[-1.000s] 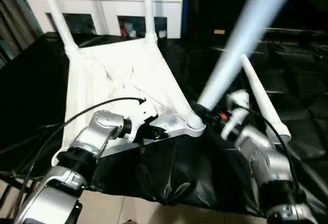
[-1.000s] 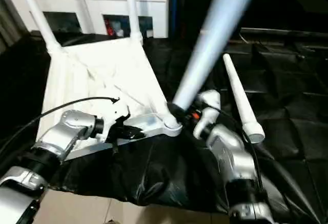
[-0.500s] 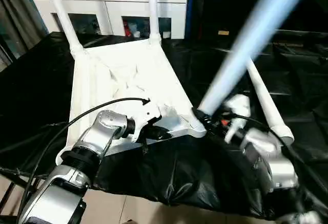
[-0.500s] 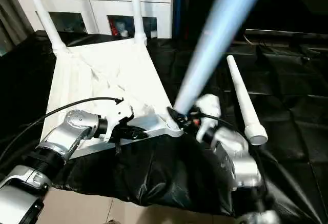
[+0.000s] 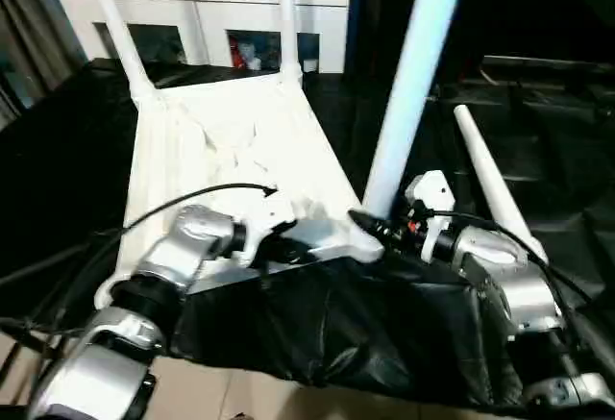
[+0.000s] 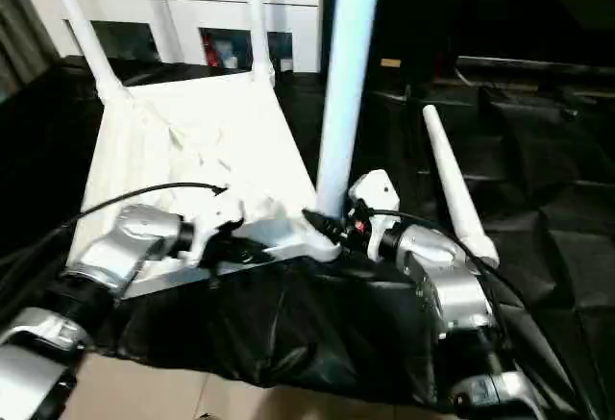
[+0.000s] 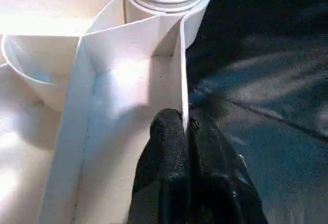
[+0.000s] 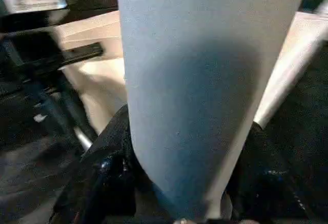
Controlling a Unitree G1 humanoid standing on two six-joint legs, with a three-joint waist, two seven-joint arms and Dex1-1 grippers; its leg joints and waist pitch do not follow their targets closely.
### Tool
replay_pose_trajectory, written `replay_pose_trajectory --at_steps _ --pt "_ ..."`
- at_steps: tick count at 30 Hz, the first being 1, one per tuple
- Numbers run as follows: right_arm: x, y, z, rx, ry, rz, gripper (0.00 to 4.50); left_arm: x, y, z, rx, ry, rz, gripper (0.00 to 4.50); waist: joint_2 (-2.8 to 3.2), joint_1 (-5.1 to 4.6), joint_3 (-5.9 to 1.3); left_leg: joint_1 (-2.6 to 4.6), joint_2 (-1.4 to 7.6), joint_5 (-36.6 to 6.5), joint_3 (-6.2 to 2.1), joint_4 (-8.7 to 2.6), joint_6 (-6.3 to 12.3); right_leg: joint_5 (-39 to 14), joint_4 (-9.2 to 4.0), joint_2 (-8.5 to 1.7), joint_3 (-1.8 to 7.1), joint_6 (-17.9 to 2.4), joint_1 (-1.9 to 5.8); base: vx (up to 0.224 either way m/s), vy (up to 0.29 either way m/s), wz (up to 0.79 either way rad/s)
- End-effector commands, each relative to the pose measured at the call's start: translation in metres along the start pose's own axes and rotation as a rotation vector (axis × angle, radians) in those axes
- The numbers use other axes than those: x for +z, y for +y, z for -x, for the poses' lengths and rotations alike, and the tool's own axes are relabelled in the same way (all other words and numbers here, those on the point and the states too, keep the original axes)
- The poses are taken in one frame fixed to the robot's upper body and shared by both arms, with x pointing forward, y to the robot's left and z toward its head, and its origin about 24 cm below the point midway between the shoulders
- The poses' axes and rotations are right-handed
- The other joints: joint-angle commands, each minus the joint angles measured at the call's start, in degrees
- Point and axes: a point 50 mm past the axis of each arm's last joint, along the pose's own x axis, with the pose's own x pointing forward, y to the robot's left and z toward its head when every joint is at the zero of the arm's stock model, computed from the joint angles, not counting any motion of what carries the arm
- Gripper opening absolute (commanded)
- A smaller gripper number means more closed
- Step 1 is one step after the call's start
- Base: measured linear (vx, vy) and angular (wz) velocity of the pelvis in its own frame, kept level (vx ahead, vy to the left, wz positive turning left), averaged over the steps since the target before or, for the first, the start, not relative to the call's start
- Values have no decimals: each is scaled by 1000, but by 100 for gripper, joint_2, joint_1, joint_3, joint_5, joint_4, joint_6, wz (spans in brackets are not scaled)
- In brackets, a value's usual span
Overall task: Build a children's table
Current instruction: Insert table leg to table base
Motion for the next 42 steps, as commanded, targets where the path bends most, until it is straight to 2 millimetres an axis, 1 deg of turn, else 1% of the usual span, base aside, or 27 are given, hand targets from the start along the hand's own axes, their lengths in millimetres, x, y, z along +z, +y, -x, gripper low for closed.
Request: replay_pose_trajectory --at_steps 1,2,4,7,9,11,12,15,16,17,18,19,23,24,27,28,30,31,32,33,34,35,37,39,40,41,42 --pt "-43 21 -5 125 163 -125 190 19 -8 -11 -163 -14 -99 0 -12 -17 -256 12 415 -1132 -142 -526 227 -1072 -443 -486 243 -1541 216 0 0 0" --pt "-43 22 -5 154 172 -112 190 18 -10 -11 -199 6 -112 0 -27 -12 -266 1 415 -1019 -134 -521 264 -832 -419 -481 234 -1601 237 0 0 0" --pt "-44 24 -4 195 197 -76 190 17 -10 -10 -222 44 -138 0 -23 10 -261 11 410 -943 -116 -510 313 -679 -416 -479 227 -1651 238 0 0 0" --pt "-44 26 -4 212 198 -71 190 16 -10 -9 -224 53 -143 0 -24 37 -257 23 422 -1004 -112 -516 298 -811 -427 -498 231 -1654 246 0 0 0" --pt "-46 31 -6 225 179 -70 190 18 -4 -9 -157 42 -134 0 -4 38 -240 25 434 -1162 -124 -544 205 -1089 -453 -501 232 -1617 240 0 0 0" --pt "-46 30 -7 205 169 -75 190 18 -2 -9 -130 33 -125 0 -12 31 -229 34 433 -1292 -131 -561 151 -1249 -464 -497 234 -1594 232 0 0 0" --pt "-45 27 -9 160 155 -80 190 20 0 -10 -97 17 -109 0 5 26 -216 36 436 -1415 -140 -577 109 -1434 -480 -504 235 -1565 224 0 0 0" --pt "-43 17 -15 24 115 -95 190 25 5 -13 -26 -22 -69 0 -12 -7 -153 98 423 -1965 -157 -601 -46 -2391 -573 -524 243 -1388 155 0 0 0" --pt "-43 14 -16 -19 110 -99 190 27 7 -14 9 -35 -61 0 -10 -30 -136 128 422 -2160 -195 -617 -126 -2839 -606 -538 250 -1240 142 0 0 0" --pt "-43 10 -17 -77 109 -106 190 31 10 -16 51 -59 -34 0 -51 -67 -132 119 417 -2281 -216 -633 -161 -3135 -624 -531 242 -1097 142 0 0 0" --pt "-44 8 -17 -109 108 -109 190 32 11 -16 72 -73 -17 0 -39 -73 -135 114 410 -2289 -233 -641 -158 -3220 -624 -534 237 -1047 150 0 0 0" --pt "-44 3 -18 -184 101 -128 190 36 14 -19 115 -99 2 0 -54 -84 -139 106 412 -2256 -238 -651 -153 -3260 -640 -540 235 -1002 156 0 0 0" --pt "-47 -11 -24 -440 103 -180 190 51 18 -33 266 -134 36 0 -65 -167 -165 66 403 -1953 -219 -653 -129 -2750 -636 -515 229 -1083 155 0 0 0" --pt "-48 -13 -27 -487 110 -192 190 55 17 -38 295 -135 38 0 -44 -173 -169 59 392 -1888 -208 -637 -100 -2625 -628 -520 234 -1138 163 0 0 0" --pt "-48 -14 -33 -542 117 -214 190 60 15 -45 331 -130 39 0 -61 -168 -190 47 393 -1636 -176 -620 4 -2240 -617 -512 246 -1247 180 0 0 0" --pt "-47 -13 -39 -565 122 -233 190 63 13 -51 345 -118 26 0 -51 -159 -209 31 397 -1454 -163 -613 49 -1883 -584 -505 250 -1326 204 0 0 0" --pt "-45 -10 -46 -559 123 -232 190 64 10 -55 341 -109 16 0 -44 -155 -227 -1 395 -1180 -159 -598 120 -1468 -541 -502 236 -1427 241 26 -1 1" --pt "-44 -9 -49 -553 123 -234 190 63 9 -56 340 -107 16 0 -47 -147 -242 7 393 -1062 -147 -584 155 -1249 -528 -496 235 -1465 247 52 -3 1" --pt "-42 -6 -54 -545 124 -235 190 61 9 -56 335 -96 11 0 -51 -148 -263 -13 384 -707 -134 -556 292 -629 -466 -493 228 -1601 287 53 -4 1" --pt "-42 -6 -54 -545 124 -235 190 61 9 -56 335 -96 11 0 -49 -140 -267 -14 380 -609 -129 -548 339 -474 -456 -492 222 -1631 295 0 0 0" --pt "-42 -6 -56 -552 129 -233 190 61 9 -56 337 -89 13 0 -72 -141 -264 -12 374 -521 -114 -536 425 -307 -451 -494 222 -1685 299 0 0 0" --pt "-42 -5 -58 -554 126 -244 190 61 10 -55 341 -88 17 0 -59 -136 -251 -9 379 -562 -114 -543 456 -410 -466 -509 219 -1714 299 0 0 0" --pt "-42 -4 -59 -553 121 -257 190 60 10 -55 349 -87 24 0 -44 -147 -220 12 400 -878 -118 -576 385 -927 -515 -511 216 -1687 276 0 0 0" --pt "-41 -5 -61 -557 117 -249 190 60 10 -55 355 -86 27 0 -46 -169 -198 25 409 -1243 -134 -612 220 -1526 -560 -502 218 -1558 256 0 0 0" --pt "-39 -5 -61 -558 103 -251 190 60 10 -55 354 -87 28 0 -45 -175 -198 26 408 -1311 -141 -621 173 -1610 -562 -500 224 -1507 250 0 0 0" --pt "-39 -5 -61 -558 103 -251 246 60 10 -55 354 -87 28 0 -45 -175 -198 26 408 -1311 -141 -621 173 -1610 -562 -500 224 -1507 250 0 0 0" --pt "-38 -6 -61 -556 88 -255 260 60 10 -55 350 -88 30 0 -44 -175 -201 28 412 -1311 -144 -624 153 -1588 -563 -502 228 -1478 246 0 0 0"
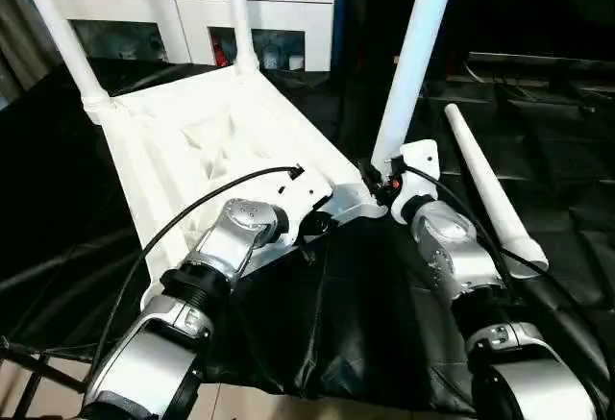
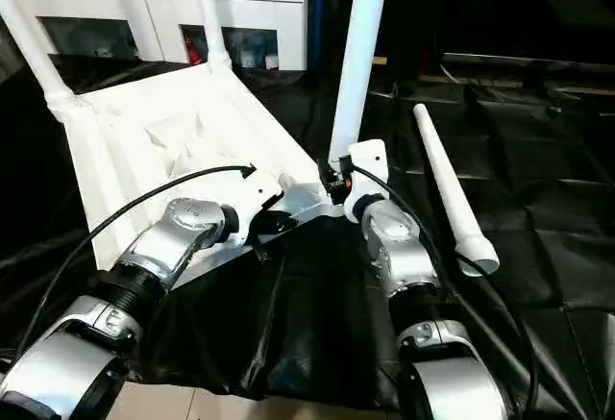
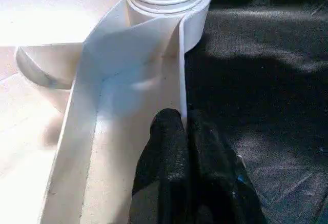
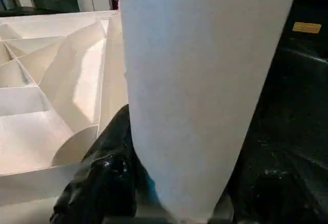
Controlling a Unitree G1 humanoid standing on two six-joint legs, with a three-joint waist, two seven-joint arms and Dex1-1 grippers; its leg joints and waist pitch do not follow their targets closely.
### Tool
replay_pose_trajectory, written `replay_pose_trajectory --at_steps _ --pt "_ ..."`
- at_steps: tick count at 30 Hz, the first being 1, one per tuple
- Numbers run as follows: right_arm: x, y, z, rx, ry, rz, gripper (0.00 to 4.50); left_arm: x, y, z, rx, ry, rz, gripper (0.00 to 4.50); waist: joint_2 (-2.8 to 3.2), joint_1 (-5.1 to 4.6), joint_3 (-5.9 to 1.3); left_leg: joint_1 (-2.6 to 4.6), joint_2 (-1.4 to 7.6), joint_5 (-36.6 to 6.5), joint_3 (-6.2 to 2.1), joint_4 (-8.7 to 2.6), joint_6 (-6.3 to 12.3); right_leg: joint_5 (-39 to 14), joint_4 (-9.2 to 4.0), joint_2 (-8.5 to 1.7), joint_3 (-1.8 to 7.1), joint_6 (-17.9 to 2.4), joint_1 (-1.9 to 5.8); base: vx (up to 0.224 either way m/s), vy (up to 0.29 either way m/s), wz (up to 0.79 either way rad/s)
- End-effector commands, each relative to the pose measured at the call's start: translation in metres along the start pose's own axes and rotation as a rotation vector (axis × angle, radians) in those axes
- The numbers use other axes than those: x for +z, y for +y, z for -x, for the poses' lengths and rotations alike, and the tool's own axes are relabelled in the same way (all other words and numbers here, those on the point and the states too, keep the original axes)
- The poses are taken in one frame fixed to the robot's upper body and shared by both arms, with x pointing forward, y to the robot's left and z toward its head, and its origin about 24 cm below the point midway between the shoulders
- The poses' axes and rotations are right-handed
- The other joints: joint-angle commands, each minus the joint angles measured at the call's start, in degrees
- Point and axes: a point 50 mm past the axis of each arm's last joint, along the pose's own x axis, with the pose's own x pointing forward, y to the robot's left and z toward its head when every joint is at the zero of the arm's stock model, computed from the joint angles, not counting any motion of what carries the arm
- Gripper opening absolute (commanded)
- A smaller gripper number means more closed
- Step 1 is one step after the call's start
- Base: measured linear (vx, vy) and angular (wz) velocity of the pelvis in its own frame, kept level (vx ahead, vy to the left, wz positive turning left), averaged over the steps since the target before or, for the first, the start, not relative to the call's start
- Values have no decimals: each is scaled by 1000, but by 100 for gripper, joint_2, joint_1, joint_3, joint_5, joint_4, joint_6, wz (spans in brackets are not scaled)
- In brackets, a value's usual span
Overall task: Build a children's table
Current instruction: Insert table leg to table base
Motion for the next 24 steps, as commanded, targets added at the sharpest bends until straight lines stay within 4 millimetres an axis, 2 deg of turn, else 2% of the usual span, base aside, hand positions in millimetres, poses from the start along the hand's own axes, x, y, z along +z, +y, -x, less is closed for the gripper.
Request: replay_pose_trajectory --at_steps 1,4,5,11,14,16,17,18,19,21,22,24 --pt "-48 26 6 85 194 -93 260 22 -9 -5 -47 -83 -39 0 -15 1 -222 -23 405 -1312 -151 -499 153 -1513 -466 -509 252 -1449 184 0 0 0" --pt "-44 26 5 100 164 -101 280 21 -9 -4 -55 -89 -36 0 -23 12 -249 -35 405 -1072 -139 -475 215 -1080 -424 -513 255 -1554 204 0 0 0" --pt "-43 26 5 104 158 -105 304 21 -9 -4 -56 -90 -36 0 -21 17 -249 -41 403 -981 -136 -471 256 -946 -416 -511 249 -1581 211 0 0 0" --pt "-32 18 6 153 86 -96 352 15 -6 1 -97 -91 -64 0 -23 25 -268 -75 400 -750 -130 -436 428 -664 -384 -523 242 -1669 232 0 0 0" --pt "-27 12 11 222 60 -40 391 12 -7 7 -174 -101 -105 0 -22 47 -299 -86 387 -439 -121 -387 589 -138 -333 -514 239 -1748 252 0 0 0" --pt "-25 9 15 267 56 -8 391 10 -8 11 -216 -104 -131 0 -7 53 -308 -68 399 -298 -103 -373 684 245 -290 -506 233 -1862 235 0 0 0" --pt "-25 8 15 277 56 -1 391 9 -8 11 -222 -104 -134 0 -12 78 -331 -65 407 -198 -103 -354 739 455 -255 -513 227 -1919 250 0 0 0" --pt "-25 6 19 320 62 29 391 7 -8 13 -256 -99 -144 0 -8 110 -341 -46 414 -70 -89 -333 820 665 -225 -505 218 -1969 226 0 0 0" --pt "-25 5 20 329 64 36 391 7 -8 14 -263 -98 -146 0 -15 110 -337 -62 407 -19 -96 -331 861 725 -215 -498 210 -1980 242 0 0 0" --pt "-26 2 27 422 84 81 391 3 -8 18 -317 -82 -173 0 42 119 -325 -66 422 -12 -98 -325 919 697 -211 -511 199 -2006 228 0 0 0" --pt "-26 0 33 496 98 100 391 1 -7 21 -348 -76 -184 0 12 141 -323 -68 414 -48 -81 -313 936 675 -213 -498 196 -1999 243 0 0 0" --pt "-27 0 37 544 108 108 391 0 -6 23 -366 -72 -190 0 31 218 -323 -67 446 -63 -71 -303 982 682 -200 -496 179 -1981 244 0 0 0"
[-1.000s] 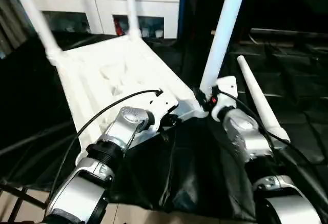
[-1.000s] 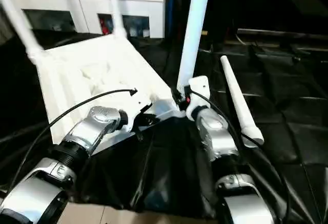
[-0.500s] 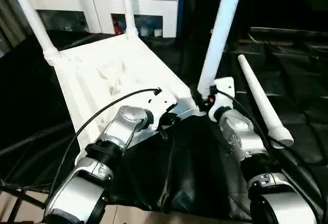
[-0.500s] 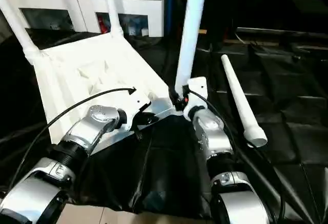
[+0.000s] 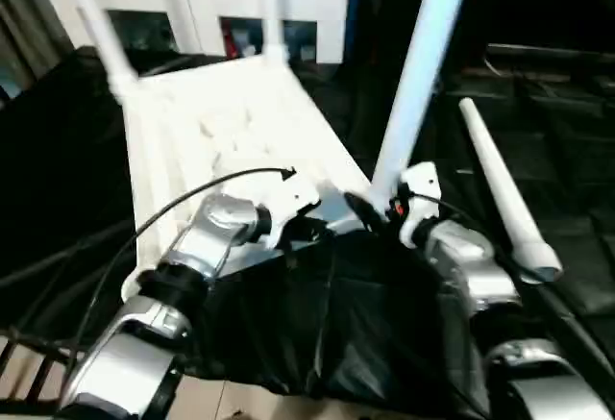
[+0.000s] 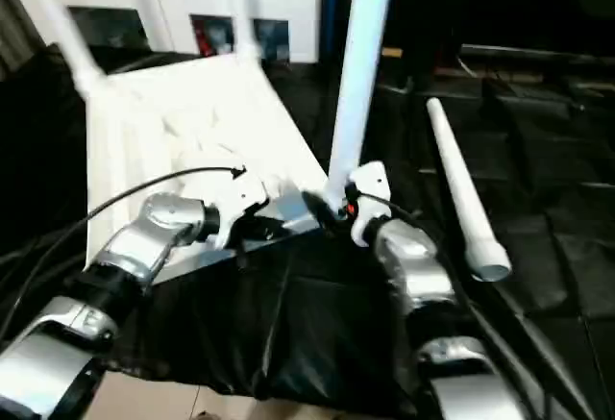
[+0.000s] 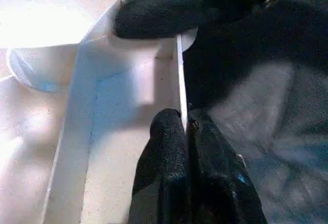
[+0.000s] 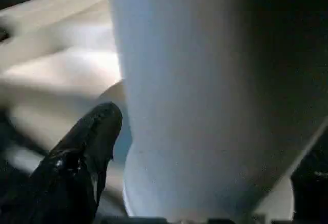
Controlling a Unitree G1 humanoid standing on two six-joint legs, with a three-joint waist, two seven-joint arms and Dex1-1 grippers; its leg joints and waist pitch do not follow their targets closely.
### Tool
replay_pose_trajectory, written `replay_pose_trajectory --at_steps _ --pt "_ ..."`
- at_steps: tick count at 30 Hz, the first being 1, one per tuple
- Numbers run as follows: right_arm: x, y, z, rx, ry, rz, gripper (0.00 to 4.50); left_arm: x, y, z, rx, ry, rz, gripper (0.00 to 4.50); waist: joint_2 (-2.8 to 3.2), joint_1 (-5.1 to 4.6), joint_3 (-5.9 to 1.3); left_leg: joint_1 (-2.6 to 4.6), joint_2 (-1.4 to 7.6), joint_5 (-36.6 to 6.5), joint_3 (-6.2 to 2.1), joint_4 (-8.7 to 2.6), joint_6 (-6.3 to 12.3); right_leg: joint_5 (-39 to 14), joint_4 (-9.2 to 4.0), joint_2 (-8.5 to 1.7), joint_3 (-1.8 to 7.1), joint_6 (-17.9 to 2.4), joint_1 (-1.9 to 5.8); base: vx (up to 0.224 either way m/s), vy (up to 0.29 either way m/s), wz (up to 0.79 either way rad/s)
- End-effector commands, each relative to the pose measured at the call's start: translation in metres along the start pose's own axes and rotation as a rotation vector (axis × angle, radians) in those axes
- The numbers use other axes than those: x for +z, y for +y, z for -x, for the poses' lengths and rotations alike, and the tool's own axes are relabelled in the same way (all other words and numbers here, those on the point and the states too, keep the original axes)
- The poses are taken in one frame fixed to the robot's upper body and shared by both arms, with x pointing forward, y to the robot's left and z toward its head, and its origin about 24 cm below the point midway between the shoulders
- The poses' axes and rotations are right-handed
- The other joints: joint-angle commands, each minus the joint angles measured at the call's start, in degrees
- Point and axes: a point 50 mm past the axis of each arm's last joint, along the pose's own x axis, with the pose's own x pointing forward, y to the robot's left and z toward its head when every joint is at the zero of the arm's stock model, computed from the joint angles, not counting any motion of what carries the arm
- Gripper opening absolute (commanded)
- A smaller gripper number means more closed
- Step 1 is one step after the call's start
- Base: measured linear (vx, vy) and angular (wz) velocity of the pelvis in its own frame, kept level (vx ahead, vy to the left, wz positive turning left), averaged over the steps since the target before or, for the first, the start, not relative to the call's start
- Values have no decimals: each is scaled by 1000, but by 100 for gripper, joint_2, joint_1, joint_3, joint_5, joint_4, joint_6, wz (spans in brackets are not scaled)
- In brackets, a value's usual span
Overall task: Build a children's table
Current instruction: Insert table leg to table base, then rotate leg to tighten
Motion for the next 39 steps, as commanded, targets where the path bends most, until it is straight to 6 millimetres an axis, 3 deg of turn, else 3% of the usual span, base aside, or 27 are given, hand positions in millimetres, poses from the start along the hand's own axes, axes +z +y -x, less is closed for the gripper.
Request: replay_pose_trajectory --at_steps 1,2,6,8,10,13,16,22,26,28,29,30,32,35,39 --pt "-4 12 -1 137 34 4 391 10 -9 -7 -123 -49 -50 0 2 32 -365 70 448 -57 -74 -325 926 723 -191 -488 209 -1999 326 0 0 0" --pt "-2 13 7 229 43 20 391 8 -11 -2 -195 -46 -49 0 41 51 -369 80 466 -20 -61 -308 911 801 -175 -495 198 -2043 295 0 0 0" --pt "0 14 14 306 55 43 391 4 -14 4 -264 -32 -56 0 6 118 -353 53 470 -190 -37 -309 788 574 -187 -511 172 -1999 317 0 0 0" --pt "1 15 16 341 63 66 391 1 -15 7 -296 -13 -64 0 25 157 -357 66 479 -245 -40 -318 678 427 -189 -517 173 -1952 311 0 0 0" --pt "2 16 18 370 71 82 376 -2 -16 9 -322 0 -71 0 11 160 -363 58 471 -219 -48 -322 637 430 -178 -504 165 -1909 327 0 0 0" --pt "4 19 22 434 90 104 348 -7 -17 14 -368 27 -76 0 43 170 -363 67 471 -240 -47 -318 605 466 -177 -506 161 -1915 314 0 0 0" --pt "3 22 24 480 109 113 320 -11 -18 17 -383 44 -80 0 24 184 -382 54 462 -84 -51 -299 664 719 -145 -505 155 -1910 327 0 0 0" --pt "0 26 24 497 110 99 283 -13 -16 18 -374 48 -71 0 13 204 -363 52 469 -275 -57 -317 575 363 -176 -518 153 -1880 326 0 0 0" --pt "-7 27 18 385 93 38 277 -11 -11 13 -271 43 -47 0 17 197 -348 59 466 -421 -58 -332 434 98 -209 -520 160 -1820 312 0 0 0" --pt "-14 24 12 225 99 6 277 -7 -4 5 -149 33 -11 0 4 181 -323 73 464 -587 -57 -355 339 -163 -249 -529 172 -1788 291 0 0 0" --pt "-19 20 7 107 110 -19 277 -2 0 -1 -80 8 21 0 -14 132 -280 81 432 -915 -61 -400 122 -870 -325 -527 180 -1652 286 0 0 0" --pt "-24 17 2 -18 117 -57 277 3 1 -7 -23 -12 36 0 -30 116 -272 105 429 -1017 -70 -413 42 -1153 -362 -546 186 -1593 278 0 0 0" --pt "-31 15 -6 -174 128 -115 277 10 1 -18 40 -33 62 0 -32 26 -241 82 391 -1344 -117 -463 -139 -2170 -458 -551 172 -1246 309 -26 -2 -1" --pt "-35 19 -18 -304 121 -182 277 21 -3 -35 109 -68 86 0 -41 -74 -230 93 374 -1481 -124 -472 -105 -2392 -503 -525 179 -1097 272 -18 0 -2" --pt "-30 29 -28 -315 68 -186 277 28 -10 -47 119 -93 59 0 -51 -65 -252 81 365 -1274 -106 -461 86 -2302 -527 -518 193 -1039 275 0 0 0"
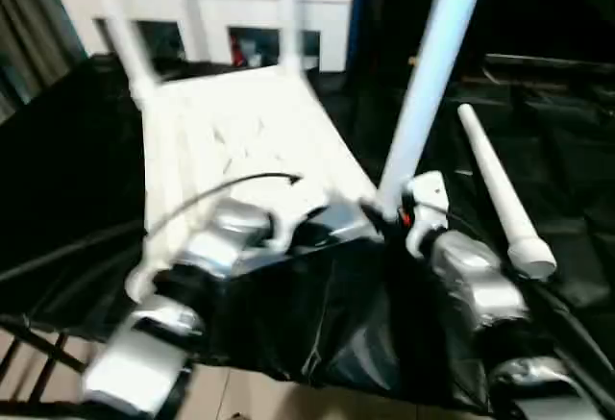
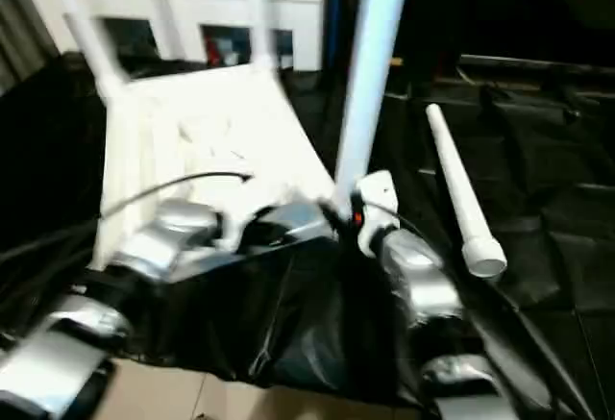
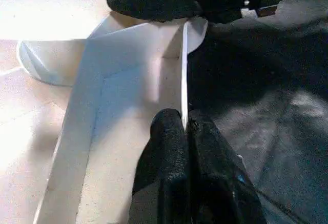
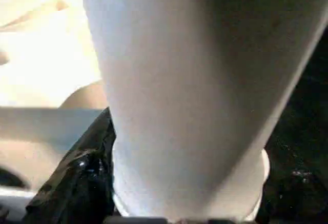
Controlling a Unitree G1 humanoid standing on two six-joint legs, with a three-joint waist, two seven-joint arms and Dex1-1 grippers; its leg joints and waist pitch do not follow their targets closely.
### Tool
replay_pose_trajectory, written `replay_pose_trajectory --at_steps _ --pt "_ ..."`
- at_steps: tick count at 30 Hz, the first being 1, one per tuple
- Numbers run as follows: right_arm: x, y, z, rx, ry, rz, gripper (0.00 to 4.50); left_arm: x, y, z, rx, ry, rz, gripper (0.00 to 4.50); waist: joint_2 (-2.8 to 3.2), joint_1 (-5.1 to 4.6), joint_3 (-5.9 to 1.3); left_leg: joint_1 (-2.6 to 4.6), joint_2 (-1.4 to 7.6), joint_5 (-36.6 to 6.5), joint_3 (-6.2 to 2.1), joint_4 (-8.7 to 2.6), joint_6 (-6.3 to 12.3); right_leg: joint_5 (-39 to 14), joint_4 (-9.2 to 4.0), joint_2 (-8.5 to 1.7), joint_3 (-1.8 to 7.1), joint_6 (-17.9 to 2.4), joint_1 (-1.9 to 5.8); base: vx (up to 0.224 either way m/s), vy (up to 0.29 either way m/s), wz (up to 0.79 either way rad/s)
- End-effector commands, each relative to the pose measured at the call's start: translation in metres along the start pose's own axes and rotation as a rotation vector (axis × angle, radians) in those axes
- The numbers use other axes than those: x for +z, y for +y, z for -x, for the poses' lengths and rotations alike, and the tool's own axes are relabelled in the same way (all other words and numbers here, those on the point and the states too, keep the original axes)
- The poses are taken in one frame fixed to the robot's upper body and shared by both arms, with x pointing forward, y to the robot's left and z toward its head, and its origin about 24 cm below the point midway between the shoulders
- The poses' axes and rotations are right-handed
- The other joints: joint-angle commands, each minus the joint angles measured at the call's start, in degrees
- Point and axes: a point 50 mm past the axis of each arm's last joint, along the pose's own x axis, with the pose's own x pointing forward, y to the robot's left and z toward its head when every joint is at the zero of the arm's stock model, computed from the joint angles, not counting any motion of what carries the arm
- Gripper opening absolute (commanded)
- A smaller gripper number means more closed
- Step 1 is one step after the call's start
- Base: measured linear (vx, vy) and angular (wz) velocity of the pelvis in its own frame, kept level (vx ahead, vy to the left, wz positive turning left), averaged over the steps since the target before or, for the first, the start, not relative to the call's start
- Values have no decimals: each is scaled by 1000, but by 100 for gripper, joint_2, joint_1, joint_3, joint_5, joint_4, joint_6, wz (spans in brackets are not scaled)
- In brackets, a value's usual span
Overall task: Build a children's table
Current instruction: Rotate leg to tighten
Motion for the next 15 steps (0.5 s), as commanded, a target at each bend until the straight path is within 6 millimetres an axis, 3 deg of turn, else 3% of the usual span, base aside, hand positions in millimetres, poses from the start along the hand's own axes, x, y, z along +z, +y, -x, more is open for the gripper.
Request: replay_pose_trajectory --at_steps 1,4,11,13,15 --pt "-24 32 -5 90 82 -41 277 20 -12 -14 -20 -95 -32 0 -66 12 -260 2 301 -1249 -144 -468 189 -2061 -596 -502 285 -1067 186 0 0 0" --pt "-20 34 -5 99 36 -1 347 17 -15 -14 -34 -88 -44 0 -59 9 -272 -12 307 -1126 -133 -463 264 -1604 -547 -487 277 -1207 199 0 0 0" --pt "-9 16 8 250 -13 73 399 5 -15 1 -143 -108 -72 0 -80 4 -285 -64 300 -1051 -133 -447 448 -1399 -525 -498 272 -1280 261 0 0 0" --pt "-5 9 15 359 -7 99 399 -1 -17 9 -222 -99 -97 0 -75 21 -311 -64 304 -859 -126 -419 568 -1068 -488 -493 273 -1358 269 0 0 0" --pt "-3 6 21 440 5 127 399 -4 -16 13 -260 -90 -102 0 -60 37 -347 -83 319 -497 -116 -388 702 -410 -404 -480 270 -1506 282 0 0 0"
